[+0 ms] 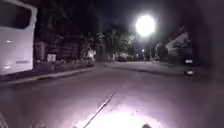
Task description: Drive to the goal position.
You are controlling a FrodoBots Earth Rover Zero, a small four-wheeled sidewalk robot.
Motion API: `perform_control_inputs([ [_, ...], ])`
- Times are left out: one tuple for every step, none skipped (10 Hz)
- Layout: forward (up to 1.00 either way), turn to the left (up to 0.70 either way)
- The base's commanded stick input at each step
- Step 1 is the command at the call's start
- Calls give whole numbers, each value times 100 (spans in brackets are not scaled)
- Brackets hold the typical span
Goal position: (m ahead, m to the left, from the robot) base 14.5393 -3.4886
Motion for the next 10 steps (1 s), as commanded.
perform_control_inputs([
  [50,0],
  [50,0],
  [50,0],
  [50,0],
  [50,0],
  [50,0],
  [50,0],
  [50,-3],
  [50,-39],
  [50,-50],
])
